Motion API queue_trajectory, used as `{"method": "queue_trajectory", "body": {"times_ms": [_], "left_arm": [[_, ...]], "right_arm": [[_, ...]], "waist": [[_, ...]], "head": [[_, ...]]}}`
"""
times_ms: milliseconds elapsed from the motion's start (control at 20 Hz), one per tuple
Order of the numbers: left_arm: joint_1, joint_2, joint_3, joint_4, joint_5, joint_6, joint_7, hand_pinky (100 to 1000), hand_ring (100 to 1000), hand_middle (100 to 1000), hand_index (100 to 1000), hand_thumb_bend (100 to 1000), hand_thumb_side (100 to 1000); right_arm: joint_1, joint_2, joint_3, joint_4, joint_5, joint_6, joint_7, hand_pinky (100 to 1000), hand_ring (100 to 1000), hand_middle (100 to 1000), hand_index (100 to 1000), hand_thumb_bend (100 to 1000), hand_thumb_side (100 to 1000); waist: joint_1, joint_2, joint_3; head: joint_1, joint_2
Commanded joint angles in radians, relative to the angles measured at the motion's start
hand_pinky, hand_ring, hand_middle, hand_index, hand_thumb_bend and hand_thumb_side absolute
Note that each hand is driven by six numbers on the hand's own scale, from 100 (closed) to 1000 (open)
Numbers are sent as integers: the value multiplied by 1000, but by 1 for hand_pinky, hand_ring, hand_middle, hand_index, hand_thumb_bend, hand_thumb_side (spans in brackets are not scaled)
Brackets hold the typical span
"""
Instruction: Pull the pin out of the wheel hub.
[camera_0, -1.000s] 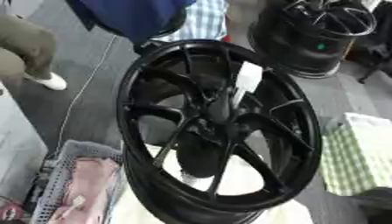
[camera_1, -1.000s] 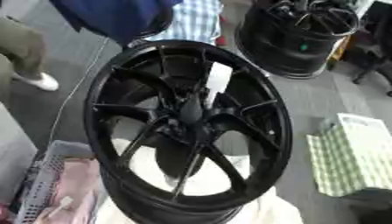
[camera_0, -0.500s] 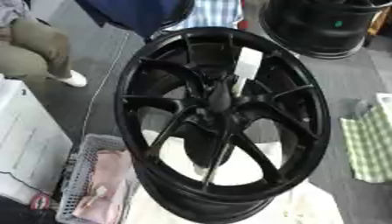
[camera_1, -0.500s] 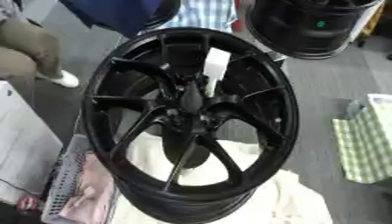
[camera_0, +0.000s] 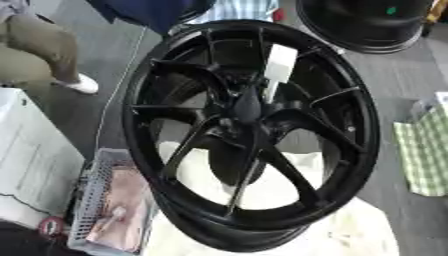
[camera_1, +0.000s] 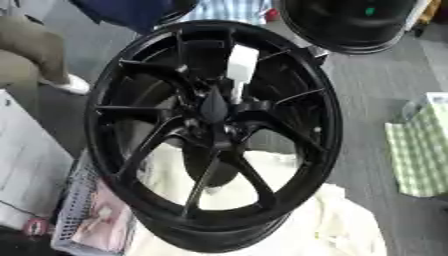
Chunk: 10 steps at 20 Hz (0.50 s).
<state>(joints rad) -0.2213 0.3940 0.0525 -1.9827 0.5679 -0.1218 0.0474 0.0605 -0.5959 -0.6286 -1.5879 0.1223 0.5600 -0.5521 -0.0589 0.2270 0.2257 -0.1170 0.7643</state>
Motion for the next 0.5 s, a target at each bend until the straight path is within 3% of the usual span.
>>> {"method": "queue_trajectory", "body": {"times_ms": [50,200,250,300,500], "left_arm": [[-12,31,8,-17,-7,-9,-2,853,709,622,823,100,651],[-16,35,8,-17,-11,-15,-4,853,708,622,823,100,650],[-16,36,8,-17,-12,-16,-5,853,708,622,823,100,650],[-17,36,8,-17,-12,-17,-5,853,709,622,824,100,651],[-20,39,7,-17,-15,-18,-7,853,709,622,824,100,651]], "right_arm": [[-7,5,-13,-58,-37,347,-355,764,882,949,920,100,667],[-8,23,-14,-108,-18,347,-355,766,886,951,926,100,668],[-8,27,-10,-125,-10,347,-355,766,886,951,928,100,748],[-7,30,-5,-143,0,347,-355,766,887,952,929,100,668],[-4,33,16,-210,47,347,-355,767,886,948,931,100,667]], "waist": [[0,-4,-1],[0,6,1],[0,8,1],[-1,10,2],[-6,16,1]], "head": [[1,6],[1,6],[1,6],[1,6],[2,6]]}}
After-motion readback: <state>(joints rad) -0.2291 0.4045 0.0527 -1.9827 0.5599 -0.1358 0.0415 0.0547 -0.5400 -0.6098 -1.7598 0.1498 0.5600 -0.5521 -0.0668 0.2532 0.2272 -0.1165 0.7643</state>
